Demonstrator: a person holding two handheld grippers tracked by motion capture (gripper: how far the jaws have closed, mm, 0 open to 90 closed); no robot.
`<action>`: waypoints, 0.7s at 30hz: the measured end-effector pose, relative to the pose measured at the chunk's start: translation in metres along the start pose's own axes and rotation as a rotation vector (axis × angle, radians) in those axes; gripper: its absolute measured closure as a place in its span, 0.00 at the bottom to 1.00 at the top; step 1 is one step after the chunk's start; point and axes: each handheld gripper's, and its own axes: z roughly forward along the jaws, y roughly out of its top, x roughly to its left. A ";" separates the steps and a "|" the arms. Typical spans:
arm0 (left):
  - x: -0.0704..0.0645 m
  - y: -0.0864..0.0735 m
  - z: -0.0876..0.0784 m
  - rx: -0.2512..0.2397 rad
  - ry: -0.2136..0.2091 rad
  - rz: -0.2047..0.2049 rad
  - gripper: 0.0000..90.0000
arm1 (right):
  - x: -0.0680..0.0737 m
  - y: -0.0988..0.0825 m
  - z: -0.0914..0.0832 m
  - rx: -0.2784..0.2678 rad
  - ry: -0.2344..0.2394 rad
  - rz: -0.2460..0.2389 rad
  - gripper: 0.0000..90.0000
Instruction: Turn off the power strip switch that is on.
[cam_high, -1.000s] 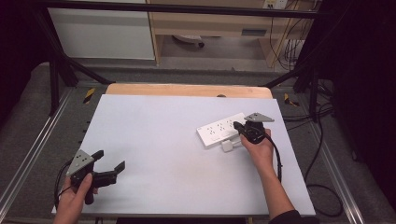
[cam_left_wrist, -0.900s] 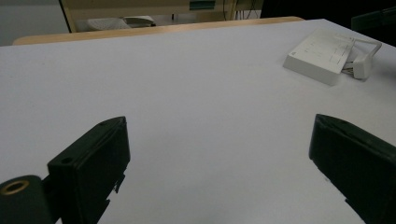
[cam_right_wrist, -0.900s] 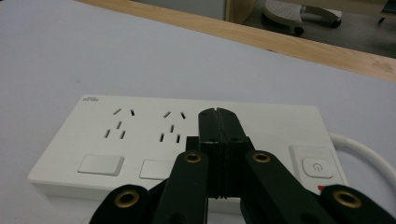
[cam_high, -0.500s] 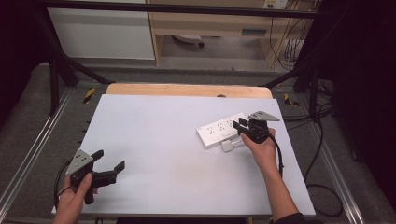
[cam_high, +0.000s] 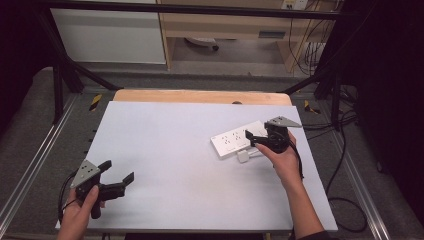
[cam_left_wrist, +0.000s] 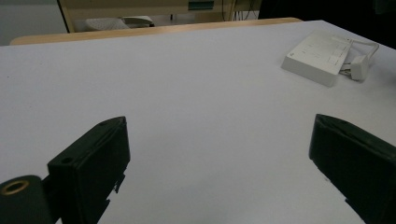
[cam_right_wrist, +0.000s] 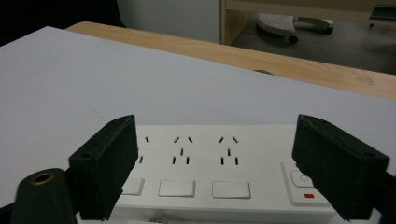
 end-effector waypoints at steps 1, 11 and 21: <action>0.000 0.000 0.000 -0.001 0.002 0.003 0.06 | 0.001 0.001 -0.001 -0.001 0.001 0.000 0.12; 0.001 0.000 0.000 0.000 0.000 0.004 0.06 | 0.011 0.007 -0.011 -0.031 -0.031 -0.003 0.06; 0.000 0.000 -0.001 -0.006 -0.004 0.001 0.06 | 0.012 0.011 -0.032 -0.057 -0.002 0.004 0.03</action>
